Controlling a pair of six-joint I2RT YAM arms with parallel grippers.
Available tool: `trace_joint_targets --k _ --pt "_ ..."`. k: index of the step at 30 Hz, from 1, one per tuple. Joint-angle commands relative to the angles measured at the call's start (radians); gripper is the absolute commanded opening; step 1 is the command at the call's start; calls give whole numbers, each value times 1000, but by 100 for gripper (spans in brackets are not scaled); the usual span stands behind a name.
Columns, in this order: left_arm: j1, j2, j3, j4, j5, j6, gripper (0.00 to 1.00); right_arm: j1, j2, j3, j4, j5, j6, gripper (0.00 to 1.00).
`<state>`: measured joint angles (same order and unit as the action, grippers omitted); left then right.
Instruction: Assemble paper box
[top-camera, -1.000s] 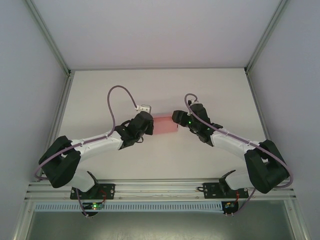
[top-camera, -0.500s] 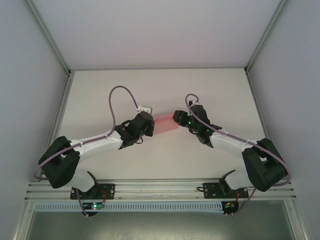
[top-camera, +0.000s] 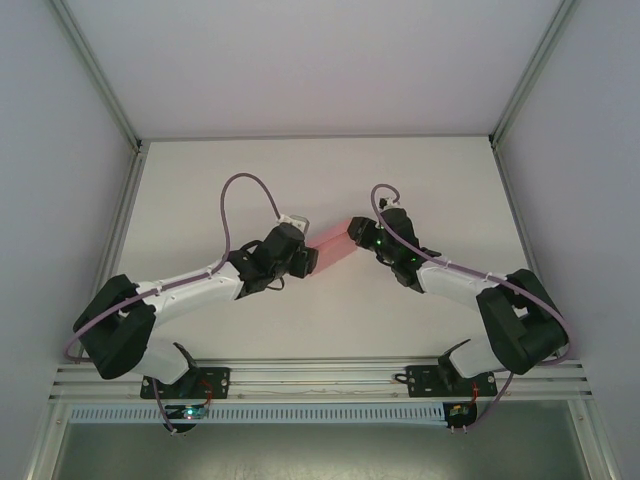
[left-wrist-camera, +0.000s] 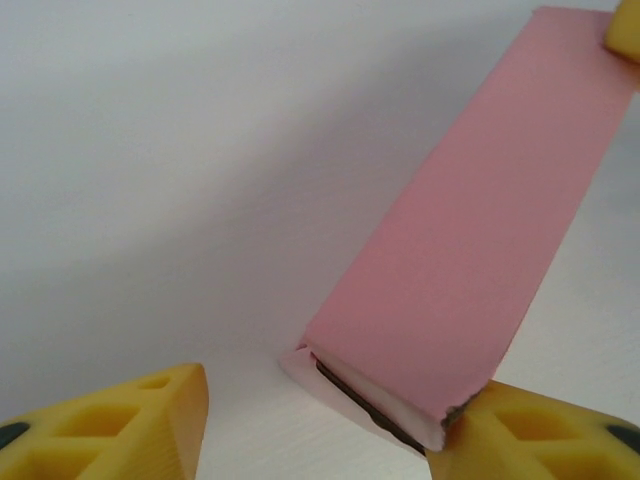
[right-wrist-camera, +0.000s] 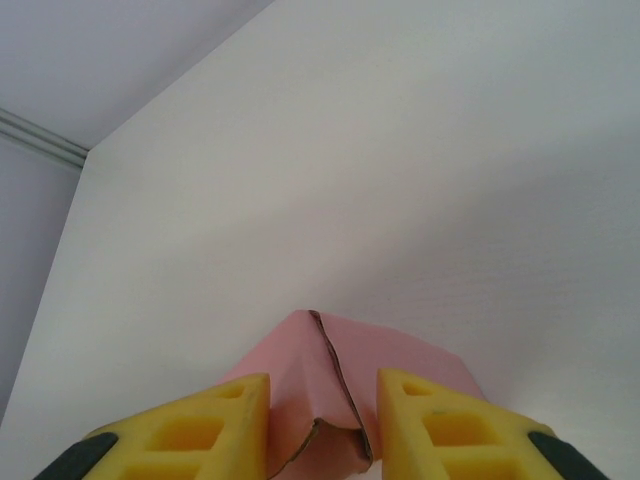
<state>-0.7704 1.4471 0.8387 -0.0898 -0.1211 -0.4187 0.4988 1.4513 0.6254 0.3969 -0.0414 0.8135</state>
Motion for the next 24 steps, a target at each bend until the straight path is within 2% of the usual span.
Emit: trace_joint_targets --k 1,3,6,8,13,18,21,24 --pt "-1 3 22 -33 125 24 67 15 64 -57 -199 -62 22 29" --pt "3 -6 26 -34 132 24 70 15 67 -57 -204 -58 24 28" --pt "7 -15 37 -47 139 26 81 17 69 -55 -210 -65 24 28" --pt "9 -15 47 -60 144 25 85 18 73 -53 -217 -67 22 27" --pt "17 -9 51 -52 151 17 85 28 75 -52 -224 -71 20 25" --pt "33 -63 46 -55 142 -54 92 30 92 -52 -234 -61 22 25" --pt "47 -102 50 -94 93 -102 100 35 108 -55 -227 -57 27 25" --pt "94 -105 57 -130 103 -210 100 55 117 -66 -215 -34 40 22"
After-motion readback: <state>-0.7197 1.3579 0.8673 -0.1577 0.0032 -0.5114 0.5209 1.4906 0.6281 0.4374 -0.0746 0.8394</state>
